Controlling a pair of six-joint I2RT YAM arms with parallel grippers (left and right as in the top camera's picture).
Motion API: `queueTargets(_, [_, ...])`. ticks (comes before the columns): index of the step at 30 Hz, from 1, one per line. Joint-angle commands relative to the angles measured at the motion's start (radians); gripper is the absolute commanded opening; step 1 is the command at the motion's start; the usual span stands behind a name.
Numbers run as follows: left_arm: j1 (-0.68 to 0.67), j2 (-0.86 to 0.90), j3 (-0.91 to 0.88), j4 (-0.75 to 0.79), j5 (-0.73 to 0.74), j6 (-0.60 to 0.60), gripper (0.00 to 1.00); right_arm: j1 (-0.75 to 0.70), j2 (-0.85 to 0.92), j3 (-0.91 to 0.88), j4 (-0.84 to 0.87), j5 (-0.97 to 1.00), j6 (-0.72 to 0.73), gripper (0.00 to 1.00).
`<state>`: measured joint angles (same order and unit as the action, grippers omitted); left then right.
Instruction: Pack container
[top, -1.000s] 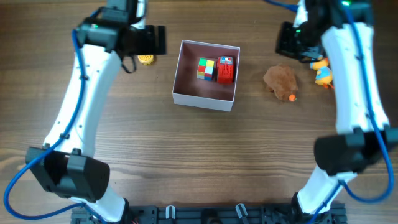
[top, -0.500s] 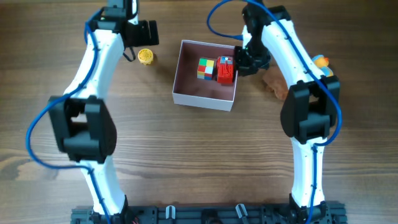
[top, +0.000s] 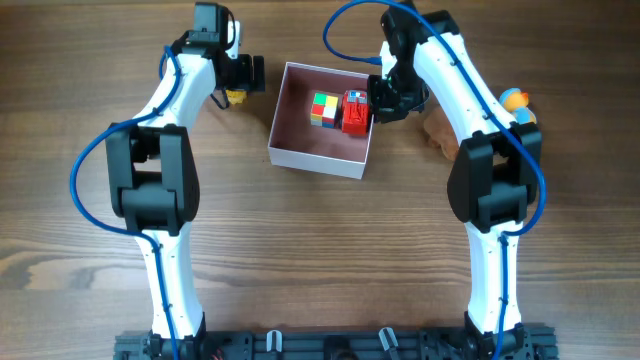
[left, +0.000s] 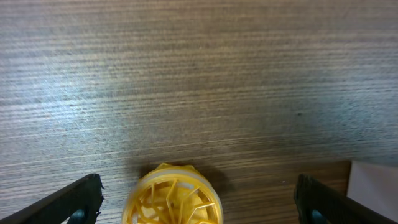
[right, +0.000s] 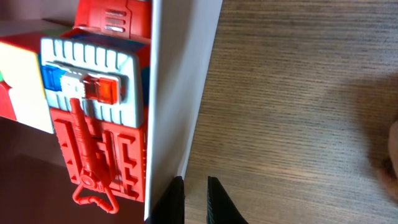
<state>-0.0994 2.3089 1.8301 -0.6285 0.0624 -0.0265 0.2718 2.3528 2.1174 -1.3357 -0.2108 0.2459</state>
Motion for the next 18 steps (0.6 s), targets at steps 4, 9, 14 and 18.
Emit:
queueTargets(4, [0.003,0.044,0.003,-0.048,0.023,0.019,0.95,0.003,0.006,0.001,-0.019,-0.015,0.016,0.09])
queueTargets(9, [0.003,0.048,0.003,-0.096,0.023,0.019,0.83,0.003,0.006,0.001,-0.045,-0.015,0.016,0.09])
queueTargets(14, [0.003,0.048,0.003,-0.114,0.023,0.019,0.72,0.003,0.006,0.001,-0.073,-0.015,0.015,0.09])
queueTargets(18, [0.003,0.048,0.003,-0.127,0.023,0.019,0.61,0.003,0.006,0.002,-0.078,-0.015,0.016,0.09])
